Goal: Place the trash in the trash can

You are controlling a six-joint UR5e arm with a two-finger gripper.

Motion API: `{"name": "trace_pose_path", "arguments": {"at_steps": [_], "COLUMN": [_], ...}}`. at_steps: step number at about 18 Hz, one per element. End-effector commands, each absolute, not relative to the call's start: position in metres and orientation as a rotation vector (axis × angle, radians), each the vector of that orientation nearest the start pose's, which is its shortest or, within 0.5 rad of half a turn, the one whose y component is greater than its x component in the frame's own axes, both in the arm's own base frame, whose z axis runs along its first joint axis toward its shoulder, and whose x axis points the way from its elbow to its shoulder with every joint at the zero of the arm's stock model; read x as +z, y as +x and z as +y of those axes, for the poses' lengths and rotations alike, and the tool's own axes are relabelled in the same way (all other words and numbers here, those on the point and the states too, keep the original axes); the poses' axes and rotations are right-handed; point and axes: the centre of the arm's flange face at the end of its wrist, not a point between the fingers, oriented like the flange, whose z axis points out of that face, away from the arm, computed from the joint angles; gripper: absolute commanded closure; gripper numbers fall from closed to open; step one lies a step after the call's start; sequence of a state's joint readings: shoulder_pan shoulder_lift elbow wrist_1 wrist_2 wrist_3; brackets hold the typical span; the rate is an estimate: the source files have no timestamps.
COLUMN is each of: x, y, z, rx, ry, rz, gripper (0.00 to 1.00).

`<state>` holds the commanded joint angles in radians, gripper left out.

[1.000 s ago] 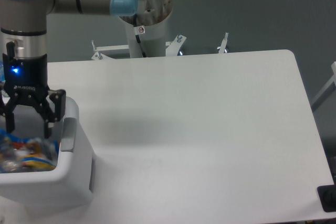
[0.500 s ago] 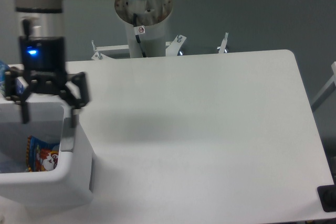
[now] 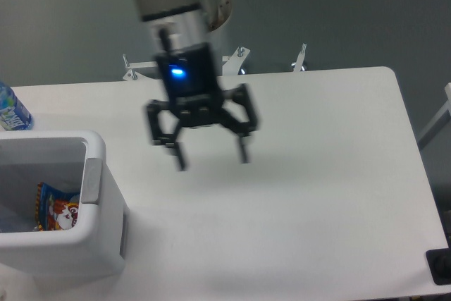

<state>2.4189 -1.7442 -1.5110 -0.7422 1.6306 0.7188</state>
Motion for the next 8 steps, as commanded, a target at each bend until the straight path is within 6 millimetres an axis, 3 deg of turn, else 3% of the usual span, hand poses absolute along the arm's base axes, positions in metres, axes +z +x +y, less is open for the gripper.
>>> {"name": "trace_pose_path", "arguments": {"at_steps": [3, 5, 7, 8], "x": [0.506, 0.511, 0.513, 0.513], "y": [-0.405, -0.409, -0.426, -0.428], "z": [0.458, 0.439, 0.402, 0.397], "rx": [0.681, 0.664, 0.642, 0.626], "ry": [-2.774, -2.845, -2.884, -2.891], "rz": [-0.034, 0.077, 0.074, 0.096], "gripper": [0.0, 0.0, 0.0, 0.0]}}
